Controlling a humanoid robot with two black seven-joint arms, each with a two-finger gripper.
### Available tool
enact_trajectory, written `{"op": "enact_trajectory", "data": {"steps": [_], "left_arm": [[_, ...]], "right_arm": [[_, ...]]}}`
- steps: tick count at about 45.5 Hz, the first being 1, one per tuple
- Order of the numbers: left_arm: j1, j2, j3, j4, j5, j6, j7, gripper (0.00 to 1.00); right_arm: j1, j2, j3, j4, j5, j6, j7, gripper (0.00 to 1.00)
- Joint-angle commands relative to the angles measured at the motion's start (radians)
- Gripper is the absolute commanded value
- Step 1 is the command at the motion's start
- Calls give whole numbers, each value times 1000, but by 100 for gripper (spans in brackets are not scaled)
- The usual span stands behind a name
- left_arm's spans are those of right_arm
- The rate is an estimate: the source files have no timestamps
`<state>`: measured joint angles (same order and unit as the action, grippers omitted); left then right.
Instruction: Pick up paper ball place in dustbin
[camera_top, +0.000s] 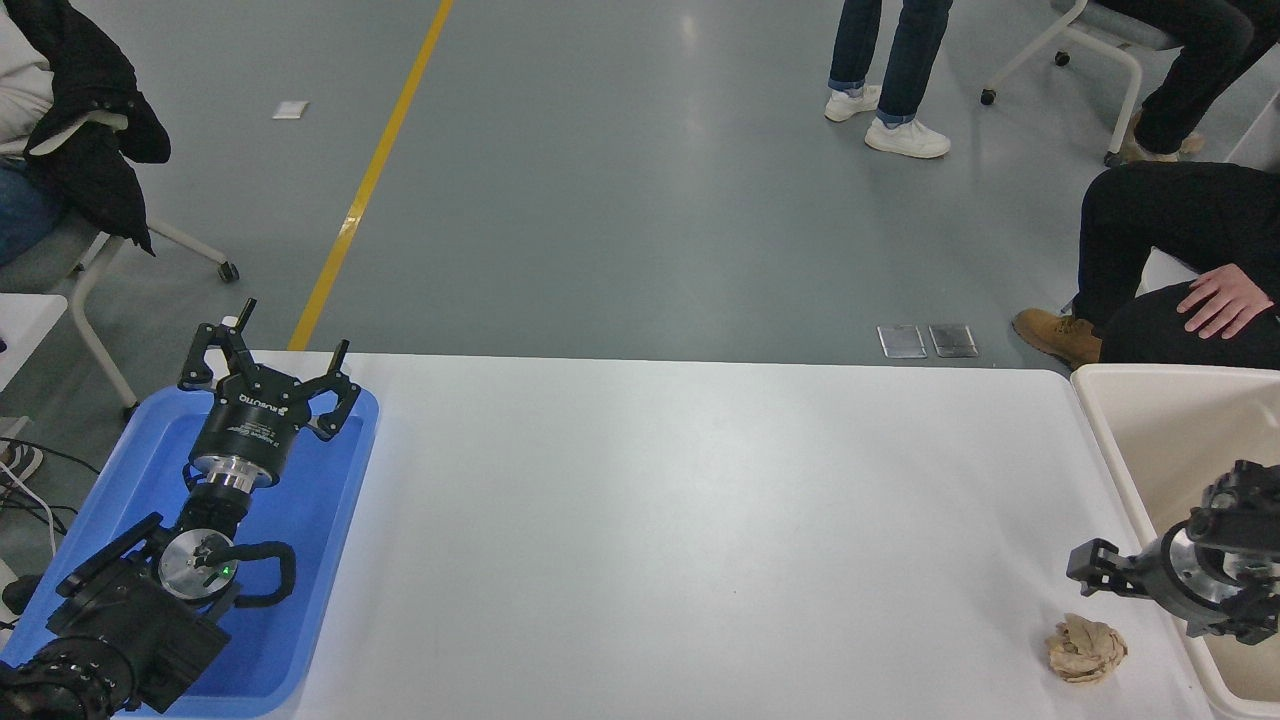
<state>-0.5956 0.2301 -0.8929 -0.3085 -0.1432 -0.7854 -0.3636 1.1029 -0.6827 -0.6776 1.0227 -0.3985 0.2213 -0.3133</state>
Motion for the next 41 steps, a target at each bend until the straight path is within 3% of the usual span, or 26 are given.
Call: {"op": "enact_trajectory", "data": {"steps": [1,23,28,35,38,41], "left_arm": [[0,0,0,0,-1,0,0,100],[0,0,-1,0,0,0,0,100],[-1,0,-1,0,0,0,0,100],[-1,0,-1,0,0,0,0,100],[-1,0,0,-1,0,0,0,100],[-1,0,0,0,0,0,0,100]], "right_arm": [[-41,0,32,-1,9,-3,0,100],[-112,11,98,-1,7,-23,0,100],[-117,28,98,3,7,-33,0,89],[-123,46,96,13,-5,-42,0,54],[-123,46,96,25,-8,-42,0,48],[-118,43,93,39,-11,-43,0,34]]}}
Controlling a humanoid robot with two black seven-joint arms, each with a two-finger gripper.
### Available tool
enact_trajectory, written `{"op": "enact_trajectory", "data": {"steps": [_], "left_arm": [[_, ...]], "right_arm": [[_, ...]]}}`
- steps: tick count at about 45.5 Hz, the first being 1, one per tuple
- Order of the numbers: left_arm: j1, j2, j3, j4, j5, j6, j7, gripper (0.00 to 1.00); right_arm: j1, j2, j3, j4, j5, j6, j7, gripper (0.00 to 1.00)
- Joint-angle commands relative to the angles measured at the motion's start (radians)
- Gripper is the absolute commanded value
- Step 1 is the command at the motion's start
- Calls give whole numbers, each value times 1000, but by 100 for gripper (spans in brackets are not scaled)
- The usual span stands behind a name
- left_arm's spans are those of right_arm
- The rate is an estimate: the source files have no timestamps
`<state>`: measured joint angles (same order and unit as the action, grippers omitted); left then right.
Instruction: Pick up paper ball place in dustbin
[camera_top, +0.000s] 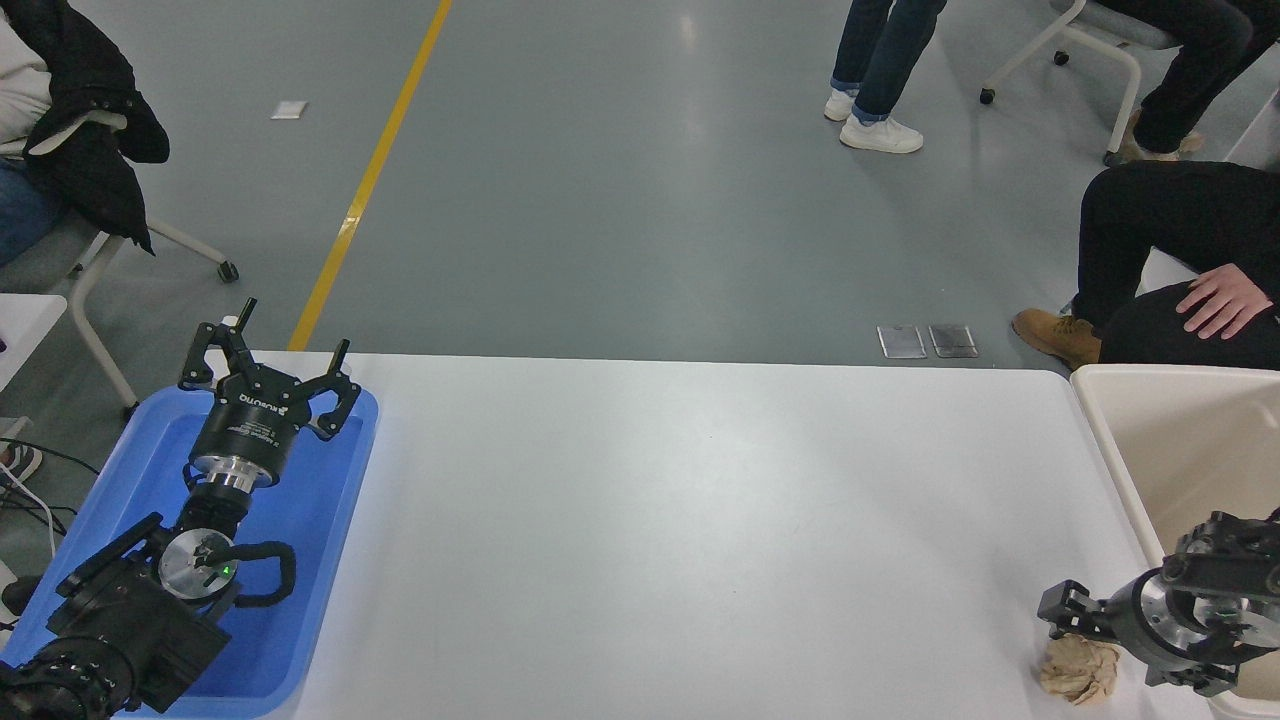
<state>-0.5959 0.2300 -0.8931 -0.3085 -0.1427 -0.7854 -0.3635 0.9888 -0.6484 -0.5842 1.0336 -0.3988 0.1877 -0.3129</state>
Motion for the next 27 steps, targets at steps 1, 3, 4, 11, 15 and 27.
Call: {"op": "enact_trajectory", "data": {"steps": [1,3,4,11,15,27], "left_arm": [[-1,0,0,0,0,0,0,100],[-1,0,0,0,0,0,0,100],[-1,0,0,0,0,0,0,100],[-1,0,0,-1,0,0,0,100],[-1,-1,0,0,0,0,0,100],[-1,-1,0,-1,0,0,0,100]], "right_arm": [[-4,7,0,32,-17,-8,0,29],[-3,7,-2,39,-40,-8,0,21],[1,4,-2,45,-63,-8,0,12],[14,-8,-6,66,-117,-7,-2,0],[31,-19,-13,66,-138,-7,-2,0],[143,-77,-65,108,-170,4,-3,0]]}}
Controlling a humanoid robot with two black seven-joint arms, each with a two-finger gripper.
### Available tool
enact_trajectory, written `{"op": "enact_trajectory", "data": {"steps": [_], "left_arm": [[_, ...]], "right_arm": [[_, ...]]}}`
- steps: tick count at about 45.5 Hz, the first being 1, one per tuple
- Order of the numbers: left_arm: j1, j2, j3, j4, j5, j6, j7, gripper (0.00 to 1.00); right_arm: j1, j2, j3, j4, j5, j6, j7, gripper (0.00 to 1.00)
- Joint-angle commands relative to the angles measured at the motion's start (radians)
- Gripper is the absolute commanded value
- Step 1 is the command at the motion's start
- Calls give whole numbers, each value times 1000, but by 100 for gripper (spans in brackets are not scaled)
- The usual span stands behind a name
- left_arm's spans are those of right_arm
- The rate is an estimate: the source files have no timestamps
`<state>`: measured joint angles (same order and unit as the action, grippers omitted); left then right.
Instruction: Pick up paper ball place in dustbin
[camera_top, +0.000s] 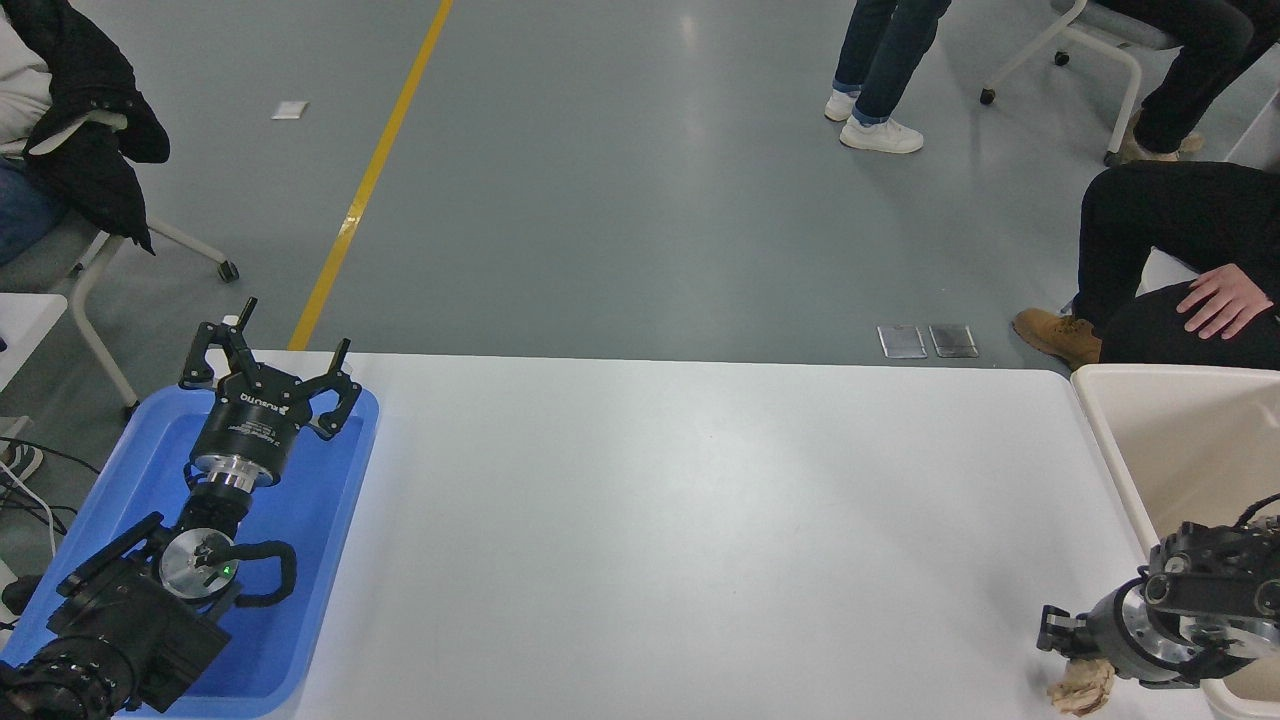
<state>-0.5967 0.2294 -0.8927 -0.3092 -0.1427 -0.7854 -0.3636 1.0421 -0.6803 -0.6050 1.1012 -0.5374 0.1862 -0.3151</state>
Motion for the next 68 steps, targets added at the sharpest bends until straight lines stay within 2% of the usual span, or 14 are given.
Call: {"op": "enact_trajectory", "data": {"steps": [1,19,37,68], "left_arm": [[0,1,0,1,0,0,0,100],[0,-1,0,1,0,0,0,100],[0,-1,0,-1,0,0,0,100],[0,1,0,1,0,0,0,100]], "right_arm": [[107,-53,-53,48,-30,7,-1,0],[584,-163,-228,150,-27,173,-12,0],[932,-202,-364,186,-30,325,-15,0],[967,-196,-387,180,-33,337,-13,0]]}}
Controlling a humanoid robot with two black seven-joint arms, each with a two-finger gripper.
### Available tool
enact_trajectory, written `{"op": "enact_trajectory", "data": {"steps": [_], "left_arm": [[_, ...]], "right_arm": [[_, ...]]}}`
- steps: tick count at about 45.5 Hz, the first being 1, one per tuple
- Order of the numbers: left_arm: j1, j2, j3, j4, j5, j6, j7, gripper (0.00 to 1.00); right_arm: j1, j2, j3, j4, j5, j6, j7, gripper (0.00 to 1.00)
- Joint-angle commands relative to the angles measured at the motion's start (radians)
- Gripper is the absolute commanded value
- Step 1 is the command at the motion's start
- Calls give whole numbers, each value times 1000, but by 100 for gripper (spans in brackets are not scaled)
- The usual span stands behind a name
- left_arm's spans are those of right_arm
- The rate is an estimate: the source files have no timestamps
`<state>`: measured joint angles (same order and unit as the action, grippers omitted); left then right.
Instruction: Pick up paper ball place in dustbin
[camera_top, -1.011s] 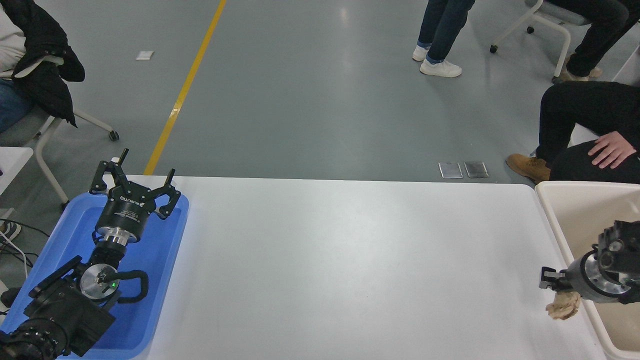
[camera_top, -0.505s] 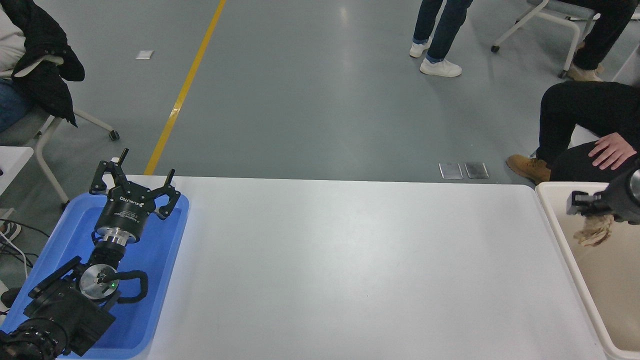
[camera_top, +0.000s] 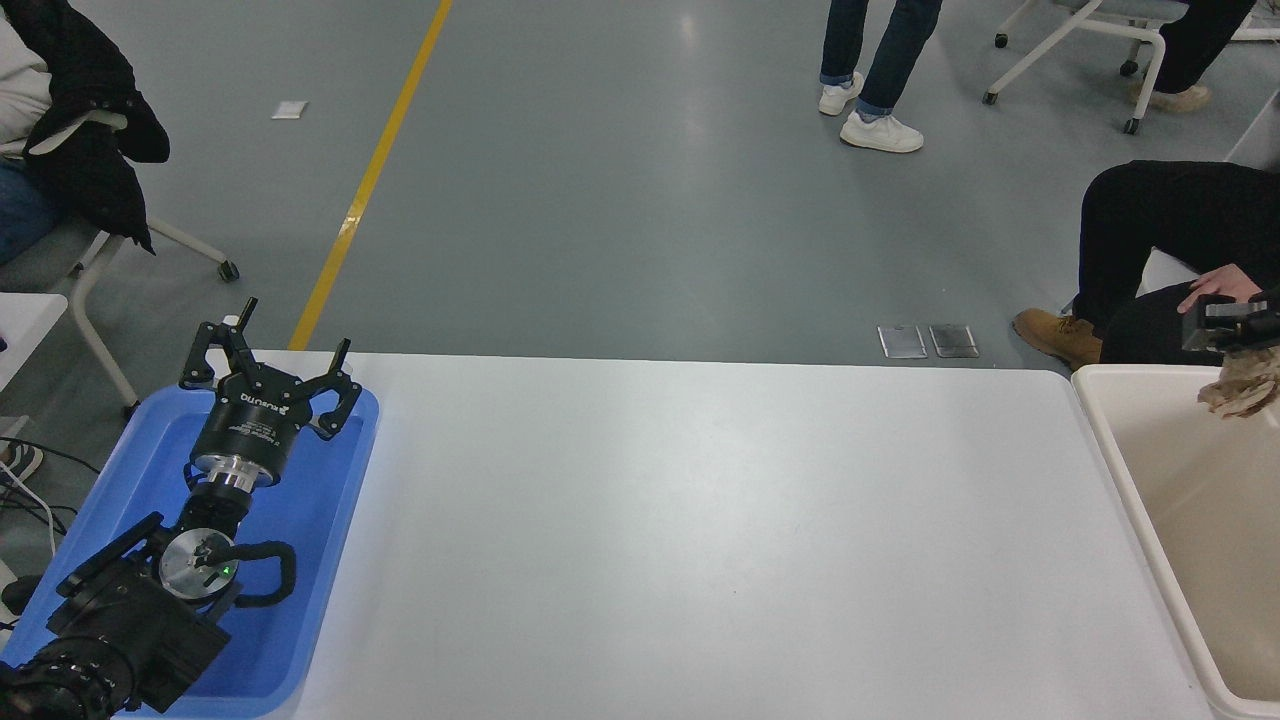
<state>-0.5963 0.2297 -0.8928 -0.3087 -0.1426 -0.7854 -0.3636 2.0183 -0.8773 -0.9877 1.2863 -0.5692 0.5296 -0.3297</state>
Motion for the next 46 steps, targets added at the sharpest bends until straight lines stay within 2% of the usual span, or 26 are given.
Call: {"op": "enact_trajectory", "data": {"steps": [1,13,24,46], "left_arm": [[1,0,0,0,0,0,0,100],[1,0,-2,0,0,0,0,100],[1,0,-2,0,0,0,0,100],[1,0,-2,0,-2,0,0,100]], "right_arm": [[-18,1,-3,-12,-4,-13,1,0],[-326,23,44,-327,2,-240,5,0],[-708,64,306,-571,6,-408,5,0],[-1173,294,589,-949,29,-643,14,0]]}}
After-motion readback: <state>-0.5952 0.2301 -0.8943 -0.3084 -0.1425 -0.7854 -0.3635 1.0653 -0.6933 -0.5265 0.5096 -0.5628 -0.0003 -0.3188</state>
